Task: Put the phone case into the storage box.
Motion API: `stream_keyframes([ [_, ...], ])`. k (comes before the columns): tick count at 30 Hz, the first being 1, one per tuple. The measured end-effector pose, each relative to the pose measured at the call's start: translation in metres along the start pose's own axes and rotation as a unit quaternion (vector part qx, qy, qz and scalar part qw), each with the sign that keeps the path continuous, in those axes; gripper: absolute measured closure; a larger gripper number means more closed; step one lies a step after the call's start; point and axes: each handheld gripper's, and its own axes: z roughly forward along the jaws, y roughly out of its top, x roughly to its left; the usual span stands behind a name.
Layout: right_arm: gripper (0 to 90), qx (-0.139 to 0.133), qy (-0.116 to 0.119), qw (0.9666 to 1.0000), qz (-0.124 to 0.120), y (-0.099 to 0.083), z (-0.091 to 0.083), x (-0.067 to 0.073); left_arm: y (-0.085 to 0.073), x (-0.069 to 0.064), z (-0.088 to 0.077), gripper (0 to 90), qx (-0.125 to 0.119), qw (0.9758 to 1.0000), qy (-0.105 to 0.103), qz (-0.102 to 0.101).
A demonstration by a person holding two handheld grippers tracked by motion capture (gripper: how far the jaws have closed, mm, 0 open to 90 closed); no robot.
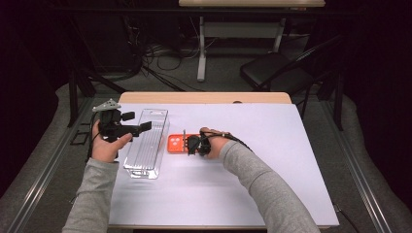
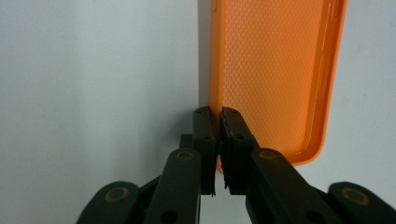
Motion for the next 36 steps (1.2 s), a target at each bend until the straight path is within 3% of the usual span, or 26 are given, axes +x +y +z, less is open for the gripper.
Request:
stream_keyframes([
  [36, 87.0, -0.008, 0.005, 0.9997, 0.023, -0.0027, -0.0047, -0.0015, -0.0011, 0.0028, -0.0024, 5.8, -0.004, 1.0, 0.003, -0.005],
])
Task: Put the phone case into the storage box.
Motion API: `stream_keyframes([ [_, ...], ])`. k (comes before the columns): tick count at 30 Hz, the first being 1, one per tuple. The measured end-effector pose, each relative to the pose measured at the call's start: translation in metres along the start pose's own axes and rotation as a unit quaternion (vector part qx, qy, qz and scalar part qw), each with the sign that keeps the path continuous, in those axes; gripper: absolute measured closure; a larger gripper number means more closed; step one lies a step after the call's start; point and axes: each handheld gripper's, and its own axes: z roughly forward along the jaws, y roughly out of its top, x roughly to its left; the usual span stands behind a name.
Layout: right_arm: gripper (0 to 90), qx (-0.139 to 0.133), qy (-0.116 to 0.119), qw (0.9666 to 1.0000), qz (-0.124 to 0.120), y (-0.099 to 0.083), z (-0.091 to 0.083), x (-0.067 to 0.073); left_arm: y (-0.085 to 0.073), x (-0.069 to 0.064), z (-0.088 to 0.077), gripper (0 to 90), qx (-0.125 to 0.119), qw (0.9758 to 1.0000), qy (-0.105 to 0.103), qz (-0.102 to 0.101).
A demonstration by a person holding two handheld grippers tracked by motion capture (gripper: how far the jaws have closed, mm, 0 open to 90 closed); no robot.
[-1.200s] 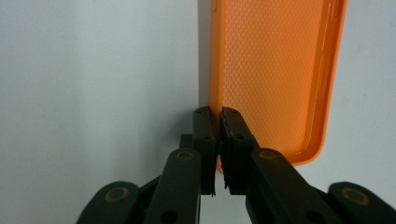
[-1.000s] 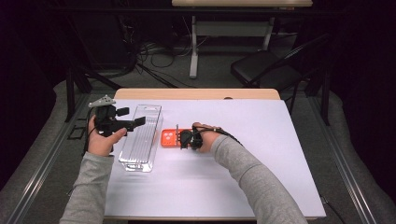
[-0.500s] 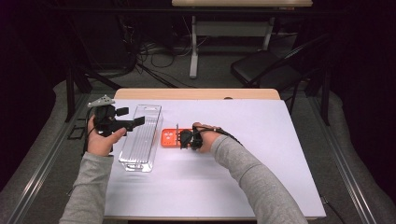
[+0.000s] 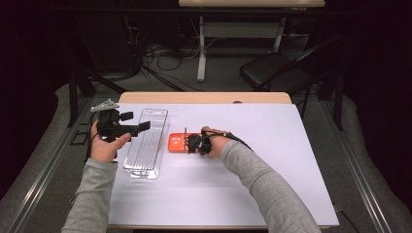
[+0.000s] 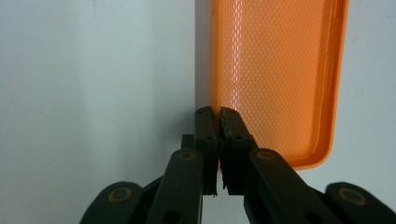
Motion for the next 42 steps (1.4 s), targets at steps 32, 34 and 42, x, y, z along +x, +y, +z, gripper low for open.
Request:
stream_keyframes([
  [32, 88.9, -0.059, -0.016, 0.9969, 0.05, -0.022, -0.02, 0.0, 0.0, -0.003, 0.002, 7.0, 0.003, 1.0, 0.001, 0.003],
  [34, 89.1, -0.06, -0.015, 0.9966, 0.055, -0.023, -0.02, 0.0, 0.0, -0.003, 0.001, 7.1, 0.002, 1.0, 0.001, 0.004],
  [42, 89.2, -0.082, -0.017, 0.994, 0.07, -0.027, -0.023, -0.001, -0.001, -0.003, 0.0, 8.2, 0.0, 1.0, 0.004, 0.001],
])
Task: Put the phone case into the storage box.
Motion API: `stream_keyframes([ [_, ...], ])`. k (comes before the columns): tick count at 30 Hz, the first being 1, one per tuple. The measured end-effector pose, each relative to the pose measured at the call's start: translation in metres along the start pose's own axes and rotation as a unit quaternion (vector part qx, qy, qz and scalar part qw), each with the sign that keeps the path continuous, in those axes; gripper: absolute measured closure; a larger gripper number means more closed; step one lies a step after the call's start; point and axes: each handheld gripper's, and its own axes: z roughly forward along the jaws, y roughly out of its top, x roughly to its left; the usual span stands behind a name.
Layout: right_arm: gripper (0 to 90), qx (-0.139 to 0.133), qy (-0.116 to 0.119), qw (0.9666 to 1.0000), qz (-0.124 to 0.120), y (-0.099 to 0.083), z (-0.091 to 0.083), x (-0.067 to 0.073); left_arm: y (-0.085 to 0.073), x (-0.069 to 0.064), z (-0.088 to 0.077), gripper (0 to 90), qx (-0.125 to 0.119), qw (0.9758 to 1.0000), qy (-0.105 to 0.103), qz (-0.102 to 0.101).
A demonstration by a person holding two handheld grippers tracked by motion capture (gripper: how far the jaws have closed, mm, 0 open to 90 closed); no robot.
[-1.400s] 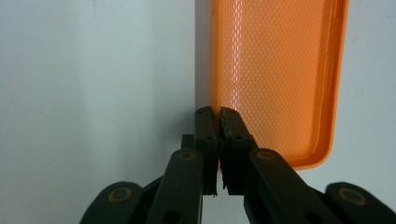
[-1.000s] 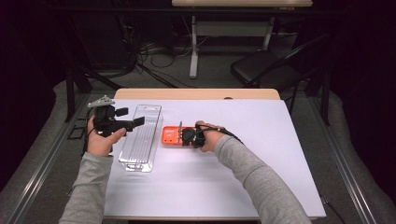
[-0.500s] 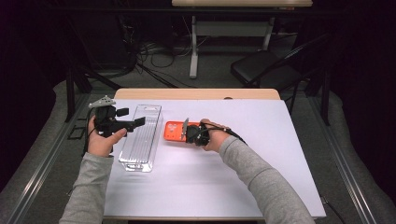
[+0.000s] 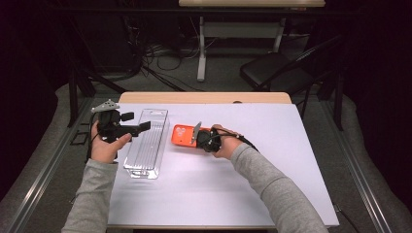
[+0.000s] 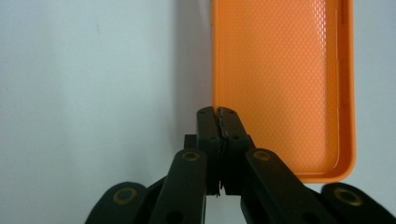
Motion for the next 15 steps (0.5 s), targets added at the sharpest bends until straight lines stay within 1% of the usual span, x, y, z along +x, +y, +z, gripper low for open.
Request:
stream_keyframes([
  [4, 89.2, -0.02, -0.001, 0.9997, 0.012, -0.002, -0.003, -0.001, 0.0, 0.0, 0.0, 8.8, -0.001, 1.0, -0.001, 0.002],
  [5, 89.2, -0.026, -0.003, 0.9995, 0.019, -0.003, -0.004, 0.0, 0.0, 0.0, 0.0, 8.9, -0.001, 1.0, -0.001, 0.002],
  [6, 89.3, -0.025, -0.004, 0.9995, 0.018, -0.004, -0.005, 0.0, 0.0, -0.001, 0.0, 8.9, -0.002, 1.0, -0.001, 0.0],
  [8, 89.2, -0.033, -0.007, 0.9992, 0.021, -0.005, -0.007, 0.0, 0.0, -0.001, 0.0, 9.0, -0.001, 1.0, -0.002, 0.002],
  [9, 89.2, -0.041, -0.008, 0.9988, 0.027, -0.005, -0.008, 0.001, 0.0, -0.001, 0.0, 9.1, 0.0, 1.0, -0.002, 0.003],
  [10, 89.2, -0.043, -0.009, 0.9986, 0.029, -0.006, -0.009, 0.001, 0.0, -0.001, 0.0, 9.1, -0.001, 1.0, -0.002, 0.004],
  [12, 89.2, -0.055, -0.013, 0.9978, 0.035, -0.008, -0.012, 0.002, 0.0, -0.001, -0.001, 9.4, -0.003, 1.0, -0.001, 0.002],
  [15, 89.3, -0.064, -0.019, 0.997, 0.039, -0.01, -0.015, 0.004, 0.0, -0.001, -0.001, 9.8, -0.003, 1.0, 0.0, 0.001],
])
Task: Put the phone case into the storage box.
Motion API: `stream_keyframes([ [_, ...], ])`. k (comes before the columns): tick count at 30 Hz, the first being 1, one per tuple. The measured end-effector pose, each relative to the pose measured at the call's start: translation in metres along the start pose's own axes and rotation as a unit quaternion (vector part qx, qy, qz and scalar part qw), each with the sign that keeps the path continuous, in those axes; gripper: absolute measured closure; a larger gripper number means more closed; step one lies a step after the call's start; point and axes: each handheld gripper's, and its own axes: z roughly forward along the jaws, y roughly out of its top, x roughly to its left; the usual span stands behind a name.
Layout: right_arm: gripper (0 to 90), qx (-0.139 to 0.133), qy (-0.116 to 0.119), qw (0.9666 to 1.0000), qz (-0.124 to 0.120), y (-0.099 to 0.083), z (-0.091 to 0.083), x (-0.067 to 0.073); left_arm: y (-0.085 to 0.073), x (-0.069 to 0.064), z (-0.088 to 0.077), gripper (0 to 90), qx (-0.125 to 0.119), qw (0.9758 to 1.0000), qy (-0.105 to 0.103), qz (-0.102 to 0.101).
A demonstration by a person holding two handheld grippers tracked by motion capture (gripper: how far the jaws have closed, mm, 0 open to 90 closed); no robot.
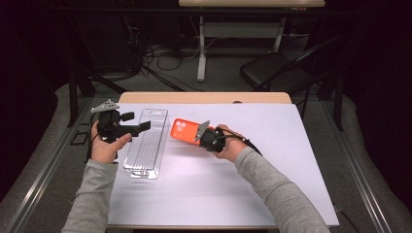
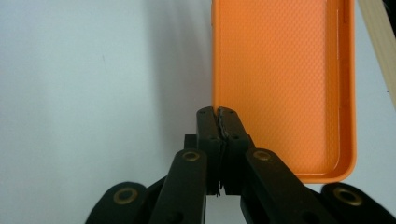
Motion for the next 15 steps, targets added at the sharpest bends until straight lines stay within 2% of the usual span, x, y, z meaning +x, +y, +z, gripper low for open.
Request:
stream_keyframes([
  [1, 89.3, -0.007, 0.0, 0.9999, 0.01, -0.001, -0.001, 0.001, 0.0, 0.0, 0.0, 10.0, 0.0, 1.0, 0.0, 0.0],
  [10, 89.3, -0.04, -0.02, 0.9986, 0.028, -0.008, -0.015, 0.007, 0.0, -0.002, 0.0, 11.8, -0.003, 1.0, -0.001, 0.001],
  [15, 89.3, -0.066, -0.036, 0.996, 0.047, -0.014, -0.023, 0.008, 0.0, -0.006, 0.0, 15.2, -0.008, 0.9999, -0.004, 0.005],
])
